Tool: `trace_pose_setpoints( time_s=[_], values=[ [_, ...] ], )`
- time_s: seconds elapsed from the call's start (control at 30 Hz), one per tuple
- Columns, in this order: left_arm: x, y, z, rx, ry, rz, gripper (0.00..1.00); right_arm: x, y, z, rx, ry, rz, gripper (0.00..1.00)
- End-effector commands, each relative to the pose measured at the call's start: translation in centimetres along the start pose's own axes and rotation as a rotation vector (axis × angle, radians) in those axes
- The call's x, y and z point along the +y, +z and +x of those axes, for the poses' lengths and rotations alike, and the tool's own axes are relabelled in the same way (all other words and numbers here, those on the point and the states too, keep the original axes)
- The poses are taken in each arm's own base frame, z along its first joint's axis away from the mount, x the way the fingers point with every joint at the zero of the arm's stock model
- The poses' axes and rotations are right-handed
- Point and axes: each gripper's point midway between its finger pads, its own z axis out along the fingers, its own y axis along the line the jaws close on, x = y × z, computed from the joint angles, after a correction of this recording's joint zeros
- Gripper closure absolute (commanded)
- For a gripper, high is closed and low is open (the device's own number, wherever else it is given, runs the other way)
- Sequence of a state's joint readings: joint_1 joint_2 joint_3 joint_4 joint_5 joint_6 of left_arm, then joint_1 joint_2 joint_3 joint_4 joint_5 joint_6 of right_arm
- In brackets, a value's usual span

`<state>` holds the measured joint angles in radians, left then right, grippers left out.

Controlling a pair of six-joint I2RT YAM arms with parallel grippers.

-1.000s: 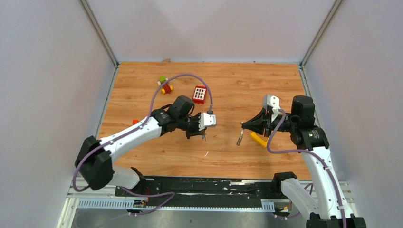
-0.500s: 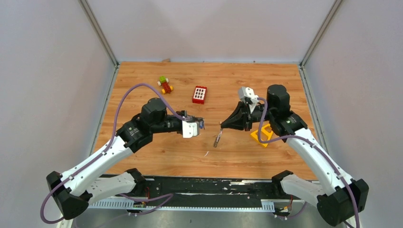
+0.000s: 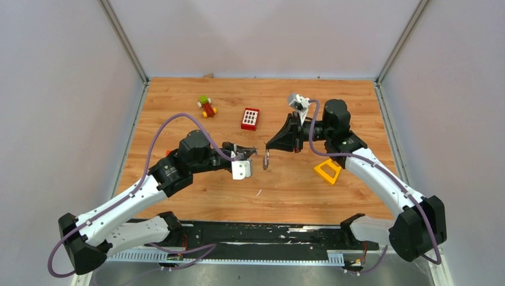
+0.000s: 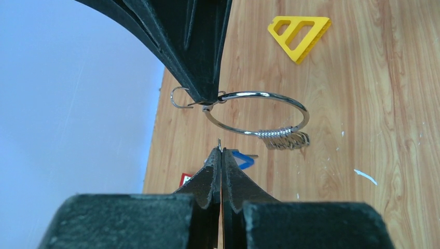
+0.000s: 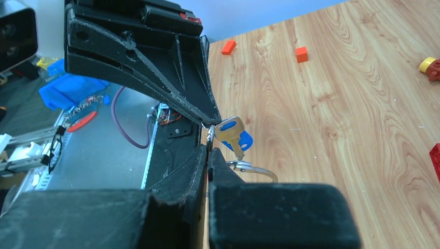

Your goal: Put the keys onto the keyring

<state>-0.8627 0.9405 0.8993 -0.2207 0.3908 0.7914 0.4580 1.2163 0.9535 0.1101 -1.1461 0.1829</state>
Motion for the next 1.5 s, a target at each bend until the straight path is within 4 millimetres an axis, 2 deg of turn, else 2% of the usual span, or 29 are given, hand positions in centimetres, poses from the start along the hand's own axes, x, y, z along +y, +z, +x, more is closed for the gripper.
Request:
trace_pose_setpoints(
  time_s=[0.0,0.27,0.73,1.47],
  values=[
    [1.7,-0.5,-1.5,-0.045,-0.013,-0.094,1.00,0.2,0.4,-2.2,-0.054,0.003,-0.007,1.00],
    [1.8,-0.1,-1.1,-0.031,-0.114,-0.142,1.00,-0.4,0.8,-1.2,-0.058,0.074,-0.017,1.00],
    [2.4,0.5,-1.0,0.015,-0.118,-0.183,1.00,-0.5,1.0,-0.5,-0.065,0.123,-0.035,1.00],
    [3.0,1.1,-1.9,0.002,-0.120,-0.170,1.00,-1.0,1.2,0.2,-0.053,0.133,-0.025,1.00]
  ],
)
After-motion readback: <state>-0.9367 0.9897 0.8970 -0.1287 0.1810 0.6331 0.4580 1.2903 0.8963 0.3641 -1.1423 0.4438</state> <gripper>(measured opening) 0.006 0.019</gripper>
